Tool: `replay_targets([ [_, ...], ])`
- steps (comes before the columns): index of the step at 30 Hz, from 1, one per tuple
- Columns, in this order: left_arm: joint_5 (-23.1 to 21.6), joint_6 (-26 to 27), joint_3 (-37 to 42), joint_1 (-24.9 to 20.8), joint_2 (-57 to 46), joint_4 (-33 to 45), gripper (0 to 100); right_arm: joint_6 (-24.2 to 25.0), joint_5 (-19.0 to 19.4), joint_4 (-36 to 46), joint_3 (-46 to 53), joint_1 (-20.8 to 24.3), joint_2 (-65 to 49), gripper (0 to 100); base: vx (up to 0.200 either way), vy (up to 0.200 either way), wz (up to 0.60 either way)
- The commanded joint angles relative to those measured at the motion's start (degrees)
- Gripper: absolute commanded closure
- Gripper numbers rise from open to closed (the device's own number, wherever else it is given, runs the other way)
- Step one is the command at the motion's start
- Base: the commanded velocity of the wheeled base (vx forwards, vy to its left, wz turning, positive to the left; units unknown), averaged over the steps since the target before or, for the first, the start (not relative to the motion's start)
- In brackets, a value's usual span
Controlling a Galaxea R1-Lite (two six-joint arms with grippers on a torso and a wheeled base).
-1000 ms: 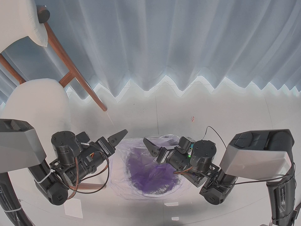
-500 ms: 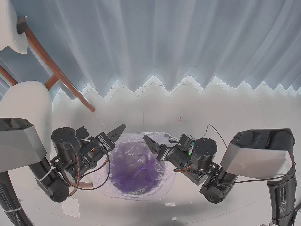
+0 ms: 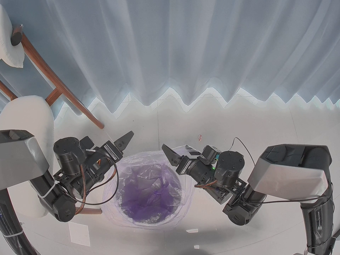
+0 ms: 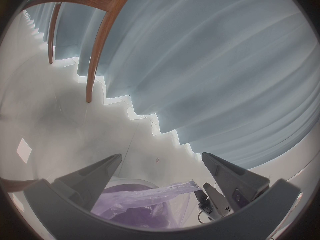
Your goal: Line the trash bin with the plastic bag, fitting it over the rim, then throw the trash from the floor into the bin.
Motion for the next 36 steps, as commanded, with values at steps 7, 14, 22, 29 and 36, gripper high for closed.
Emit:
replay_targets([
  [7,-0.61,-0.90,1.91,-1.42,-1.98,0.07,0,2.82,-0.01,-0.85,-2.66,-0.15,3.27,0,0.000,0.000,0.00],
  [14,-0.61,-0.82,2.26,-2.21,-1.89,-0.01,0,4.84,-0.01,-0.85,-4.86,-0.15,5.73,0,0.000,0.000,0.00],
  [22,-0.61,-0.82,2.44,-3.01,-1.81,0.07,0,9.68,-0.01,-0.85,-8.99,-1.03,9.33,0,0.000,0.000,0.00],
  [29,-0.61,-0.73,3.23,-3.80,-1.54,0.07,0,15.39,-0.01,-0.76,-11.63,-1.03,11.97,0,0.000,0.000,0.00],
  [36,-0.61,-0.73,3.40,-4.24,-1.45,0.07,0,16.01,-0.01,-0.85,-15.15,-1.29,16.71,0,0.000,0.000,0.00],
])
